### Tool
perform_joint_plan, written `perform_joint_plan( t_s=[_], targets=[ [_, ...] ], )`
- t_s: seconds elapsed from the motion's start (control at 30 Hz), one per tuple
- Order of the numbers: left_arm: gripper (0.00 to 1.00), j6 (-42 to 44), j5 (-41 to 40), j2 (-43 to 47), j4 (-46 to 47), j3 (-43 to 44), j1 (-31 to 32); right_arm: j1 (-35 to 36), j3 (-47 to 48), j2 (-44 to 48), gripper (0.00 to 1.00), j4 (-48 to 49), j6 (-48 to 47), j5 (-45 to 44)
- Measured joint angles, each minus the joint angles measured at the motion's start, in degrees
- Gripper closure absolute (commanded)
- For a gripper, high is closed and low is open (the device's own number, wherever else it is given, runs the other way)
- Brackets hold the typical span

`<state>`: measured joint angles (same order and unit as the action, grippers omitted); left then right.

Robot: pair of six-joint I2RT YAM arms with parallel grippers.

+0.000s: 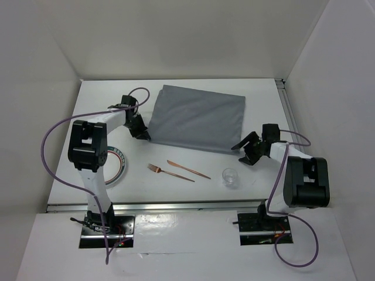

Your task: Set the dinner table for one person

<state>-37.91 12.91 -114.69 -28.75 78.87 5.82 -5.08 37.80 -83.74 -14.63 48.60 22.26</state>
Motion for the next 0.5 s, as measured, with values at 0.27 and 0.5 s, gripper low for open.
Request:
perform_joint_plan(
  t_s=[0.27,0.5],
  targets=[
    [1.00,-0.3,-0.7,-2.4,-0.7,3.5,0.0,1.2,0.8,-3.4,0.96,5.3,1.7,-2.1],
    [1.00,0.4,-1.6,-2.6,-5.2,8.6,0.0,3.5,11.9,-10.3,1.00,4.5,2.1,-3.7]
  ],
)
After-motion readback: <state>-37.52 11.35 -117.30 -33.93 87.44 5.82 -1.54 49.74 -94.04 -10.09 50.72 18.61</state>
